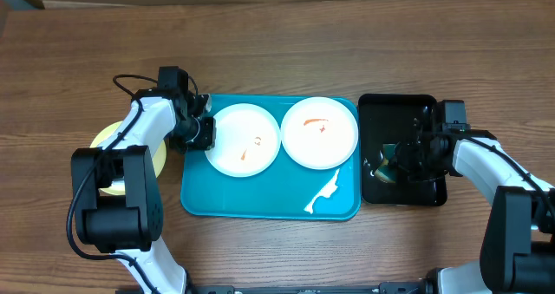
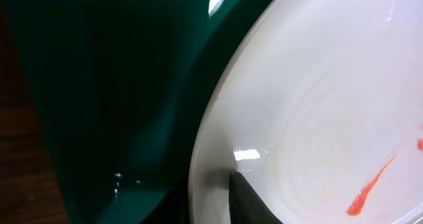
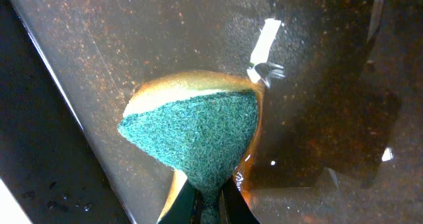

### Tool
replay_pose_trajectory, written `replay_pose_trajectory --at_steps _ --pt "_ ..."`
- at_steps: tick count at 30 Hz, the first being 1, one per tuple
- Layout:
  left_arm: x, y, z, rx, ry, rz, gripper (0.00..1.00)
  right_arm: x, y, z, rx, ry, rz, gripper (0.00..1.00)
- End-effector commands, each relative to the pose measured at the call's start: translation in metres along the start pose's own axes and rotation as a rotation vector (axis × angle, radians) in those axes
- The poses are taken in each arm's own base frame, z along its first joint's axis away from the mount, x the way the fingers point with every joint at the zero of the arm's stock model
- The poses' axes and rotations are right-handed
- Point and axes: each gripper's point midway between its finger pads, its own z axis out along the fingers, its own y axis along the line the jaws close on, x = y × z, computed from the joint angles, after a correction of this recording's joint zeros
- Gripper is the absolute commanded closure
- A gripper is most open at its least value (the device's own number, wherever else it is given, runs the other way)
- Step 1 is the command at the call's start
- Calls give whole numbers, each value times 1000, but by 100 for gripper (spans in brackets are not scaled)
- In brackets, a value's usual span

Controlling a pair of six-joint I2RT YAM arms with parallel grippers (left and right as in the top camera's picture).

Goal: Clean dirty plates on tray and stack at the side
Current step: 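Move left gripper to the white plate rim and grip it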

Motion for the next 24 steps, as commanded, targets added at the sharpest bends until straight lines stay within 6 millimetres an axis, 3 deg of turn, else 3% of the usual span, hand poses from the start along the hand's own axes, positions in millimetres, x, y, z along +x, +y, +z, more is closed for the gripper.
replay_pose_trajectory --at_steps 1,6,12,15,21,24 --pt "17 -1 10 -1 77 -11 83 24 -21 14 78 89 26 96" --pt "27 -1 9 0 115 -26 96 27 -22 14 83 100 30 96" --pt "42 -1 7 -2 176 -41 96 34 -23 13 85 129 39 96" --pt "45 0 6 -9 190 -44 96 36 -5 4 8 167 -20 96" --pt "46 0 6 -10 195 -44 96 2 27 -29 -53 93 -65 96" --pt "46 1 6 -18 194 -43 96 -9 31 -31 -56 52 -79 96"
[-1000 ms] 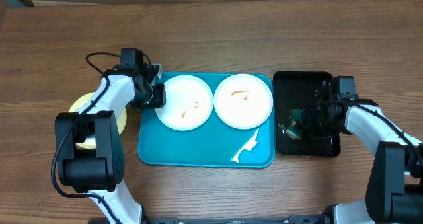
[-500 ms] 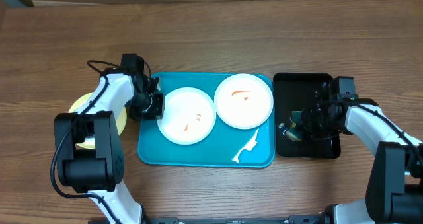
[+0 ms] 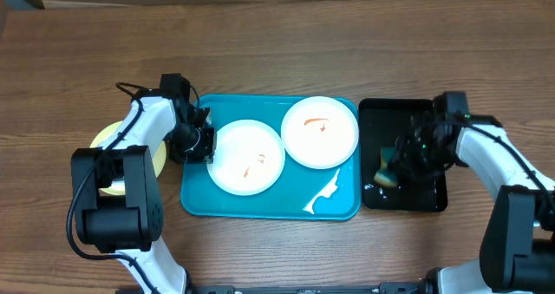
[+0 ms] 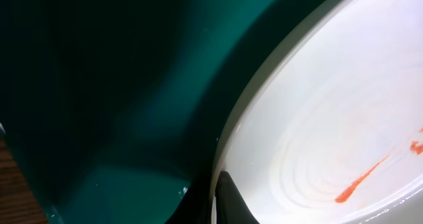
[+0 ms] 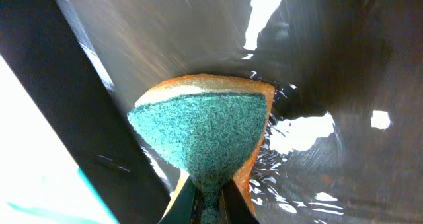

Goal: Clean dirty plates on tray and stack at the side
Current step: 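Move left gripper to the white plate rim and grip it, then bring the sponge in the right gripper onto the white plate and scrub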

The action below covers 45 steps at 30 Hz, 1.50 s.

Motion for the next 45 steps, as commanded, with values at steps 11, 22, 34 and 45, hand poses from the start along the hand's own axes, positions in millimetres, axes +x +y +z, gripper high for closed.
replay_pose_trajectory --at_steps 11,22,34,45 --pt "7 5 11 -33 40 -4 96 -18 -44 31 268 -136 -83 96" --pt "5 5 11 -33 34 -1 96 -27 -15 -4 233 -141 -97 96" --pt "10 2 11 -29 54 2 96 -15 119 -58 -67 -168 -367 96" --pt "15 -5 12 -8 73 -5 96 53 227 11 -76 -191 -769 96"
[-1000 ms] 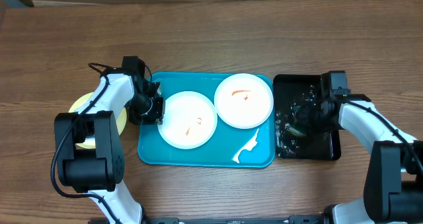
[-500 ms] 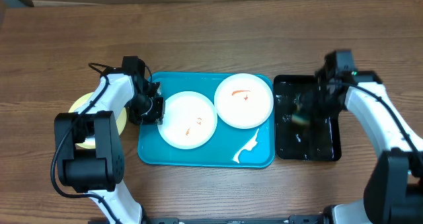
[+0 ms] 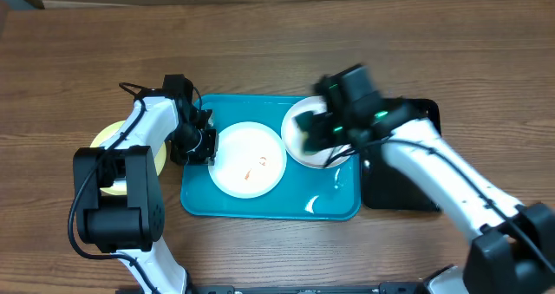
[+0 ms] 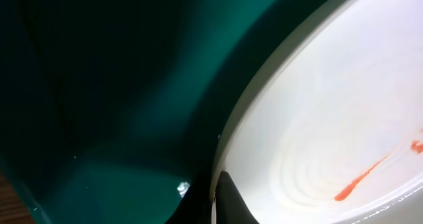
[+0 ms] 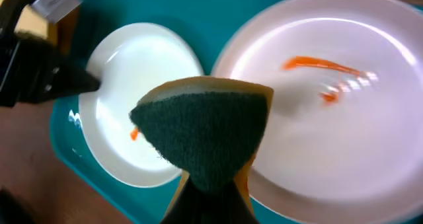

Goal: Clean dirty plates on tray and stack at the side
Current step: 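Bring the sponge in the right gripper onto the white plate and scrub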

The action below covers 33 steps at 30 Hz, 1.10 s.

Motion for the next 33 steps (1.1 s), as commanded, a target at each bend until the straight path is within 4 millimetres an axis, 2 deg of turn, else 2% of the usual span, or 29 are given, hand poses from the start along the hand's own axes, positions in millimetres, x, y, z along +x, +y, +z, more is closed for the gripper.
replay_pose_trajectory --at_steps 1,8,13,17,25,30,33 --pt "9 -2 11 -3 50 -15 96 7 20 24 42 10 -62 96" --pt "9 -2 11 -3 50 -15 96 24 58 75 17 34 -94 96" --pt "9 -3 11 1 51 -15 96 21 84 93 -35 -11 -151 96" --pt "9 -3 11 4 48 -15 96 27 95 100 -50 -5 -177 96" --pt "8 -4 11 9 47 -17 96 52 99 126 -41 62 -182 96" --pt "7 -5 11 15 41 -17 96 57 96 140 -36 72 -184 96" --pt "7 -5 11 15 42 -17 96 55 79 145 48 59 -179 96"
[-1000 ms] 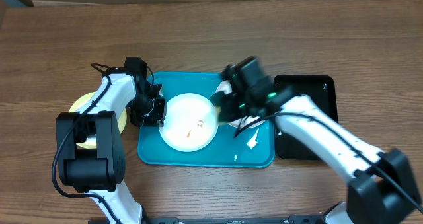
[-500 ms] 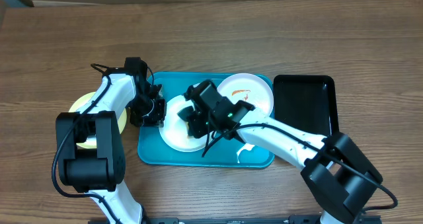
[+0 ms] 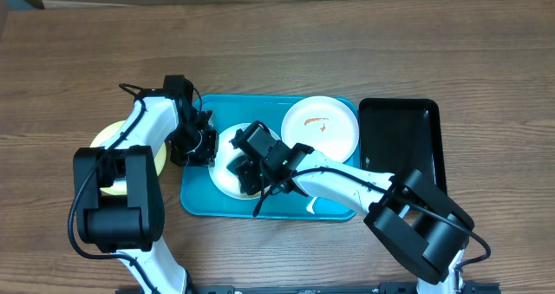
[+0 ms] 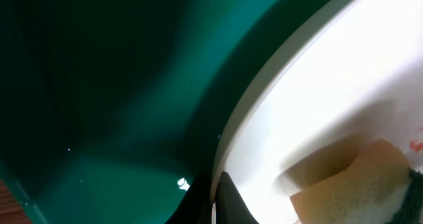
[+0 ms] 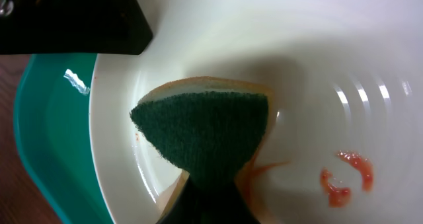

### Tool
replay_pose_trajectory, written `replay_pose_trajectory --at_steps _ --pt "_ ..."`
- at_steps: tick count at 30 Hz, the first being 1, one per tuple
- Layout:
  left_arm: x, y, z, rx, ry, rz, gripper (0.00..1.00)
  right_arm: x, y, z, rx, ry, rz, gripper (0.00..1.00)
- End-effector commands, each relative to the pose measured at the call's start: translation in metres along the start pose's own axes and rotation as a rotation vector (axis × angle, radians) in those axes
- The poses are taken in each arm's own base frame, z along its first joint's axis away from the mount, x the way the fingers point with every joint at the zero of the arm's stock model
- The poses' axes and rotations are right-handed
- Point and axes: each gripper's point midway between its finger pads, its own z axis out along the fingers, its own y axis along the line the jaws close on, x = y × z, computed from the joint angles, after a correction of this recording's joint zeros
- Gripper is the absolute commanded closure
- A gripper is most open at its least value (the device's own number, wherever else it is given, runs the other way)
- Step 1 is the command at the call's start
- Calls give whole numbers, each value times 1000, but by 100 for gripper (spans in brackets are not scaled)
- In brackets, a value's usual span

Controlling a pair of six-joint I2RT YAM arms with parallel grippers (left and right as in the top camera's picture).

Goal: Clean dirty plates on tray and stack at the side
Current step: 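Bring the sponge in the right gripper onto the white plate and scrub, then scrub the held white plate with the sponge in the right gripper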

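Two white plates with red smears lie on a teal tray: a left plate and a right plate. My left gripper is shut on the left plate's rim, pinching it at the plate's left edge. My right gripper is shut on a sponge, green scouring side up over a yellow body, held down on the left plate beside red smears. The sponge's yellow end shows in the left wrist view.
A black tray stands right of the teal one. A yellow-rimmed plate lies left of the tray under my left arm. A white scrap lies on the teal tray's front right.
My right gripper with the sponge has moved from above the right plate to the left plate, and the sponge is down on its surface. The left gripper still holds the rim.
My right gripper held the sponge in the black tray, wet, while the left held the left plate's rim. The left plate then lay a little nearer the front. The sponge was then above the plates, and now rests on the left plate.
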Motion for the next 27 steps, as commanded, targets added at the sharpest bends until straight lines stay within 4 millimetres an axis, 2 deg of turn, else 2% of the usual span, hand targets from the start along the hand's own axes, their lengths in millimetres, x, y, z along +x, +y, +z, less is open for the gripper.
replay_pose_trajectory --at_steps 1,3,5,9,12,18,21,27 --pt "5 -4 11 11 33 -7 96 -4 -28 3 143 -28 19 96" --pt "4 -4 11 11 32 -7 96 -10 -52 -5 271 -62 52 96" --pt "4 -4 11 11 32 -7 96 -19 -66 -15 332 -92 65 96" --pt "5 -4 11 11 33 -7 96 -42 -76 -33 343 -135 100 96" --pt "5 -4 11 11 34 -7 96 -44 -80 -34 325 -128 120 96" --pt "5 -4 11 11 35 -7 96 -19 -66 -17 206 -3 136 96" --pt "5 -4 11 11 35 -7 96 -5 -44 -9 93 66 136 96" --pt "4 -4 11 11 32 -7 96 9 -4 -6 -58 128 89 96"
